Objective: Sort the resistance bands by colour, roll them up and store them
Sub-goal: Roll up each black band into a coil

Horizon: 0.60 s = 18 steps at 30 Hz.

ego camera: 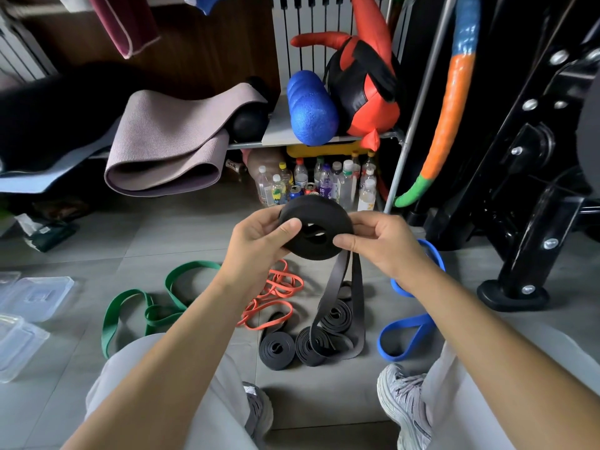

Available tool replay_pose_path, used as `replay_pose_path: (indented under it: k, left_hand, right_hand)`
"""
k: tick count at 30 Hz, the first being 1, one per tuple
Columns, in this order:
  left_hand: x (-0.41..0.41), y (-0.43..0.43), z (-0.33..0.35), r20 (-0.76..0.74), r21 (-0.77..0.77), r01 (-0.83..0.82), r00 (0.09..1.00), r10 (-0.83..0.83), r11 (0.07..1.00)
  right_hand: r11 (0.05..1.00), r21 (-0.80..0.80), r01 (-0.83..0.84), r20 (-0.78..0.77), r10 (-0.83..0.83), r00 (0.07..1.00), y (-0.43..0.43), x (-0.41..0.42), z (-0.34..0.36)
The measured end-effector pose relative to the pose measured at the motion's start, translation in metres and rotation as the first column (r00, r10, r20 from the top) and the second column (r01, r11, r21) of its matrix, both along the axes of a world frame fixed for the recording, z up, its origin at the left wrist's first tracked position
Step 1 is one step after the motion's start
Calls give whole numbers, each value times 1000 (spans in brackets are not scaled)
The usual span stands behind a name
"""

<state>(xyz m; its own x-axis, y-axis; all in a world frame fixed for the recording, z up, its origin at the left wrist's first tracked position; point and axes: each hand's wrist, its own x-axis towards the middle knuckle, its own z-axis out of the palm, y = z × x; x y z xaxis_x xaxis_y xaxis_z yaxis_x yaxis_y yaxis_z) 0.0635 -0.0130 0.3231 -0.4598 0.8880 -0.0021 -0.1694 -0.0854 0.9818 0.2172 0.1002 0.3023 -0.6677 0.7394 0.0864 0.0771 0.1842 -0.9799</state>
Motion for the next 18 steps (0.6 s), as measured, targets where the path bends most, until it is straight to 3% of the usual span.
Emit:
replay_pose_path:
  k: [2, 4, 5, 7, 9, 11, 15, 18]
  left_hand:
    - [1, 1, 0, 15, -29, 11, 1000, -11, 1000]
    - [0, 2, -3, -232, -100, -15, 973, -9, 995]
    - [0, 2, -6, -423, -140, -43, 906, -20, 989]
    - [1, 2, -12, -735, -158, -64, 674, -74, 985]
    - [1, 2, -20, -897, -117, 12, 427, -111, 993]
    - [1, 3, -26, -955, -102, 64, 273, -116, 993]
    - [-1, 2, -27, -962, -23, 52, 270, -37, 998]
    - [1, 3, -26, -926, 49, 48, 377, 27, 998]
  right_hand:
    - [1000, 3, 11, -10, -11, 1000, 0, 1, 1]
    - [1000, 27, 8, 12, -9, 1000, 0, 2, 1]
    - [999, 39, 5, 35, -6, 999, 1, 1, 0]
    - [998, 57, 2, 104, -8, 995, 0, 1, -2]
    - [995, 92, -23, 159, 8, 987, -1, 0, -5]
    - [989, 136, -56, 182, 31, 983, -3, -1, -6]
    - [988, 148, -47, 162, 22, 987, -1, 1, -4]
    - [992, 119, -39, 122, 24, 992, 0, 4, 1]
